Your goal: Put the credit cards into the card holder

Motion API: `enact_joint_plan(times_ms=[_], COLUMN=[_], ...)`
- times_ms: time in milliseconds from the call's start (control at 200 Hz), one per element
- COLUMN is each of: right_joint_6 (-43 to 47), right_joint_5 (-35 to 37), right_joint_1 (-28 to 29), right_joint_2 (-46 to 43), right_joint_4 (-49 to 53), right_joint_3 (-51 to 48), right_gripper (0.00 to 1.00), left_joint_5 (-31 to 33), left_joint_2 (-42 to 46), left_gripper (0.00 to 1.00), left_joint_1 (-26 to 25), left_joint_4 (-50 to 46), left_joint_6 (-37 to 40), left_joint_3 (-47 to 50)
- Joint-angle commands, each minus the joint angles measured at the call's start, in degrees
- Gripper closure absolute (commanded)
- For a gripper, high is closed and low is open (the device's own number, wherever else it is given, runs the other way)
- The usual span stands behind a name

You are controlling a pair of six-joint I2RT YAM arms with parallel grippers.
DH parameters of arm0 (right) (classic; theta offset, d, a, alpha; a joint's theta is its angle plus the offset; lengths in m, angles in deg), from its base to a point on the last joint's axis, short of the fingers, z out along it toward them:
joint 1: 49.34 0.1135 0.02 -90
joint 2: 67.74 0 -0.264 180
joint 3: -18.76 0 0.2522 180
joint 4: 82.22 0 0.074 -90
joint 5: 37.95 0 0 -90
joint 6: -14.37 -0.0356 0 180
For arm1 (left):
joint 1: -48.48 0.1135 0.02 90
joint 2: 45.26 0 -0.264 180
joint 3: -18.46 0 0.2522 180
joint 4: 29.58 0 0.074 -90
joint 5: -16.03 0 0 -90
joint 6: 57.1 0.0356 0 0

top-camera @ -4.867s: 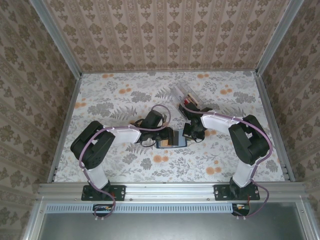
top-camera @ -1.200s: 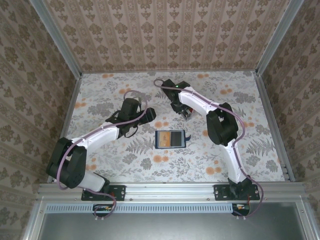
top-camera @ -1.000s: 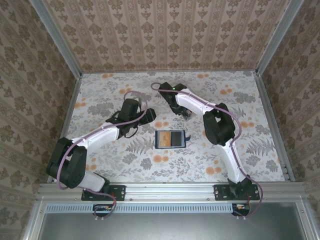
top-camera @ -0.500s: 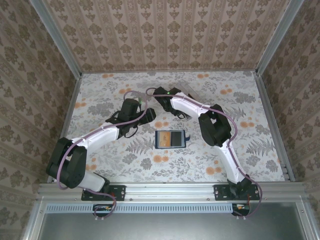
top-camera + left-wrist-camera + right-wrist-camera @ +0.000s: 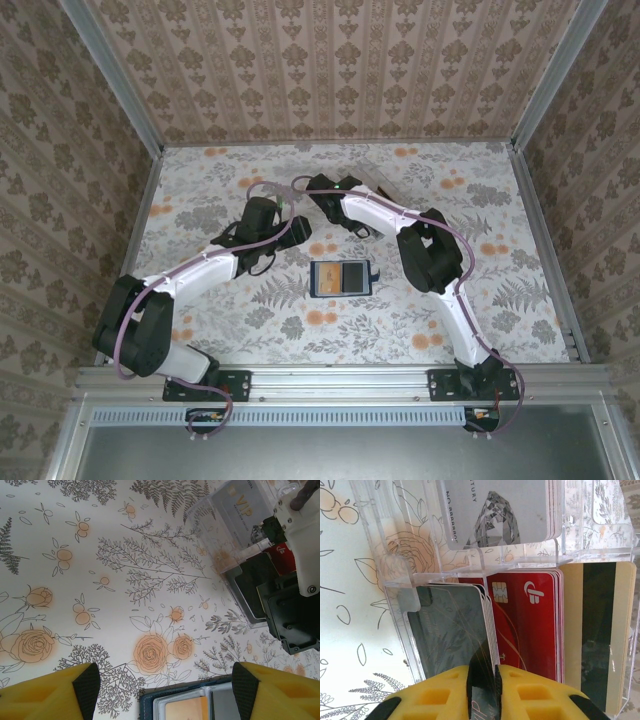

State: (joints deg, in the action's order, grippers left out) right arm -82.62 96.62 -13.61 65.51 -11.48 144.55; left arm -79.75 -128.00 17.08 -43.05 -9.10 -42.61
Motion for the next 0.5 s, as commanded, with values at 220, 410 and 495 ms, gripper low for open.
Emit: enact_joint_plan(times_ms=[220, 410, 495], right_joint_6=[-0.57, -1.48, -2.4], right_joint_5=[-1.85, -5.13, -7.85], right_joint_1=[-0.42, -0.48, -0.48], right_joint_2=[-4.96, -5.78, -6.6], right_joint_4=[1.74, 3.12, 3.98], right_joint_3=[-0.67, -0.55, -0.53], right_gripper=[0.86, 0.89, 0.91], left_joint_5=[-0.71, -1.07, -1.16], left_joint_2=[0.3, -0.13, -0.14], left_gripper=[0.27, 0.28, 0.28], left_joint_1=[0.37, 0.37, 0.37], left_joint_4=[0.25, 0.06, -0.03], left_joint_6=[-0.65, -0.73, -0.83], left_joint_3=[0.32, 0.16, 0.24])
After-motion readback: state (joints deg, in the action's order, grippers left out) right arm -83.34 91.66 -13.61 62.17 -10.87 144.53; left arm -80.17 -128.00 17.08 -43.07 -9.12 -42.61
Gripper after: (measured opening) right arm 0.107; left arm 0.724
